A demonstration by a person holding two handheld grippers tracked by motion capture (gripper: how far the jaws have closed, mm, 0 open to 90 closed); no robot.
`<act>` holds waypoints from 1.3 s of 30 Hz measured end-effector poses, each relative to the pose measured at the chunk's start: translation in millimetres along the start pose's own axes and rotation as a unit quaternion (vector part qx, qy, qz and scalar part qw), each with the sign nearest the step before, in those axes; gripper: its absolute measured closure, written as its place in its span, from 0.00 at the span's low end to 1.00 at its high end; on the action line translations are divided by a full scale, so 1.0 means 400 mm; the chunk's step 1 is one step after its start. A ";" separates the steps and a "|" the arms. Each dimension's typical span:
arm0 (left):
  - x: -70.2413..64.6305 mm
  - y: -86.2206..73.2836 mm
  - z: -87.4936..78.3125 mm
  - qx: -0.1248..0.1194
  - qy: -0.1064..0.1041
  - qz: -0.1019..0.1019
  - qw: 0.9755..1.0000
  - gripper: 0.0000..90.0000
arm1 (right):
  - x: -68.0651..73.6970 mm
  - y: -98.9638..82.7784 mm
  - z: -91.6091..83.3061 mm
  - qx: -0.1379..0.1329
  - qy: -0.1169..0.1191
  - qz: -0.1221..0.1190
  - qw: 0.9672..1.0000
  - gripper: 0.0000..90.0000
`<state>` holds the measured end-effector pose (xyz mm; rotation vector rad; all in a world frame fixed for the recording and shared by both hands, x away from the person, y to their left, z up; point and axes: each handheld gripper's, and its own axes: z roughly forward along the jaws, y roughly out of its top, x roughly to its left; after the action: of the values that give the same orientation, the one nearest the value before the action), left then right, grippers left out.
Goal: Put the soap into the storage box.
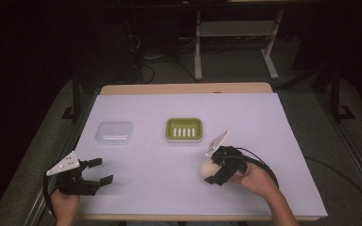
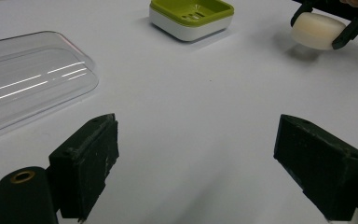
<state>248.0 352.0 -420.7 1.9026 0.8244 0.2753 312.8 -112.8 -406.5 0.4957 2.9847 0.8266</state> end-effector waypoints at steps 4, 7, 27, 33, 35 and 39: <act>-0.001 0.000 0.000 -0.001 0.000 0.000 1.000 0.15 | -0.007 0.011 -0.002 -0.003 0.006 0.000 1.000 0.27; 0.000 0.000 0.000 0.000 0.001 0.001 1.000 0.15 | -0.014 0.020 -0.004 -0.009 0.006 -0.002 1.000 0.27; 0.003 -0.001 -0.002 0.001 0.002 -0.001 1.000 0.15 | -0.047 0.096 -0.011 -0.011 0.013 -0.021 1.000 0.27; 0.004 -0.002 -0.003 -0.001 0.002 -0.002 1.000 0.15 | -0.057 0.119 -0.014 -0.010 0.015 -0.024 1.000 0.27; 0.003 -0.002 -0.003 -0.001 0.001 -0.002 1.000 0.15 | -0.062 0.129 -0.015 -0.008 0.013 -0.024 1.000 0.27; 0.004 -0.002 -0.003 -0.001 0.002 -0.002 1.000 0.15 | -0.071 0.148 -0.017 -0.009 0.014 -0.027 1.000 0.27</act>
<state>248.2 353.9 -420.9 1.8984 0.8297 0.2766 356.9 -76.6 -373.1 0.4052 2.9977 0.8632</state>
